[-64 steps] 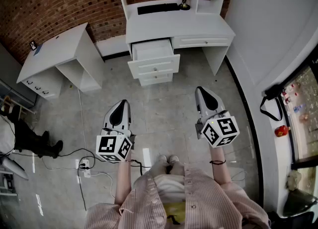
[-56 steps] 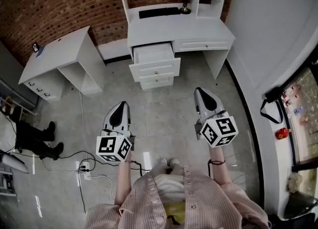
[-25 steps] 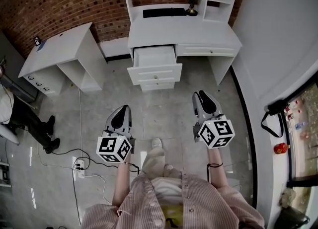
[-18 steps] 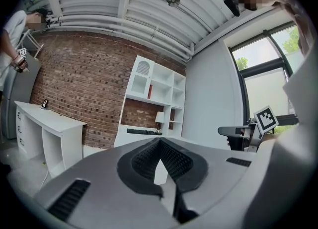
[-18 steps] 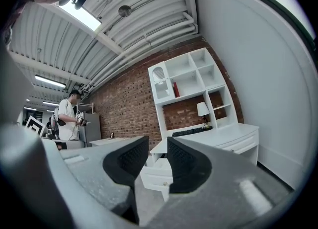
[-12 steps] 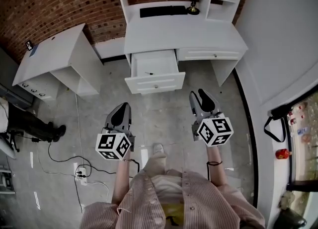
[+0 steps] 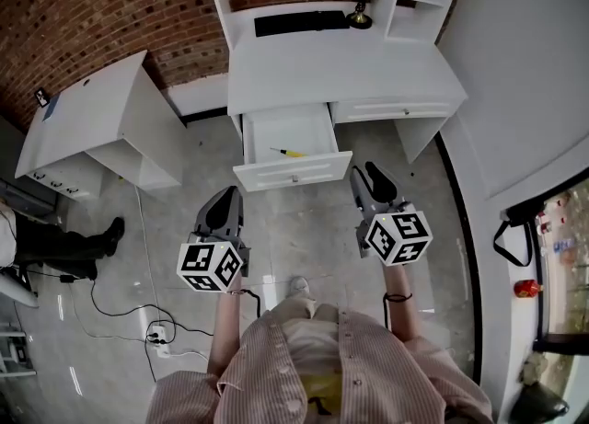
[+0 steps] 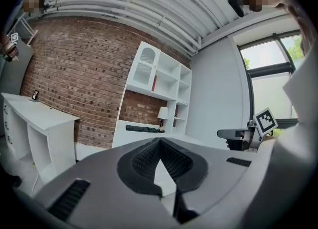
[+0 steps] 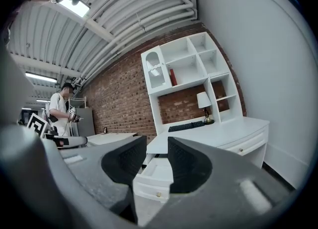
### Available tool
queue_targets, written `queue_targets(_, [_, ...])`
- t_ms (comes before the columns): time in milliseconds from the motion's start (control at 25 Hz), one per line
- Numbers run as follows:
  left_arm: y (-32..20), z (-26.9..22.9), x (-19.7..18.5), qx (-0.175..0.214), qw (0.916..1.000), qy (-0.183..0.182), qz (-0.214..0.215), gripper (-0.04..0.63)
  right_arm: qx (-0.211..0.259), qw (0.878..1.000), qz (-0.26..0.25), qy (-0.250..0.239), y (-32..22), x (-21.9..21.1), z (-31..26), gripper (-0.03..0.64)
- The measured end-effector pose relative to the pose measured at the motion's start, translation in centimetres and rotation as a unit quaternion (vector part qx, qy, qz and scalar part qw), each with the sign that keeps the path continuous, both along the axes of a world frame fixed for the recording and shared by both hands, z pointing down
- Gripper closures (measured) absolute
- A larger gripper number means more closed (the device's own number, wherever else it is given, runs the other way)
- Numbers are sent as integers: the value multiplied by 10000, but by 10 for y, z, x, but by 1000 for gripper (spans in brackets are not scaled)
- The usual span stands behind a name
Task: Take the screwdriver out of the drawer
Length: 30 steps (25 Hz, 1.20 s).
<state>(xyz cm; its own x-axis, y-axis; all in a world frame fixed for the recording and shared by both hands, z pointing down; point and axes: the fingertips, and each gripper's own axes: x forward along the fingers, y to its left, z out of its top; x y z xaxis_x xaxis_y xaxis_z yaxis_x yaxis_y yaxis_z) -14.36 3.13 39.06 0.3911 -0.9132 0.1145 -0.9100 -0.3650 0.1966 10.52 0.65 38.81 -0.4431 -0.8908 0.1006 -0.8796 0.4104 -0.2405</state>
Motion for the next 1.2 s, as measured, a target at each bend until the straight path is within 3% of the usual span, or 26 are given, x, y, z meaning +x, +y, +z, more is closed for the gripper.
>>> queue_targets(600, [-65,31,-15,-330,9993,88,124,597,-261,9996,22,53,-68,-18,24,492])
queue_targets(880, [-109,51,-18,-626,9980,103,85,597,-537,9981,-268,114,-125,-36,42,492])
queue_targets(1200, [-169,90,-13,-1145,9932,211,-59,597,-1085,9883,-928,541,-203,-58,86,492])
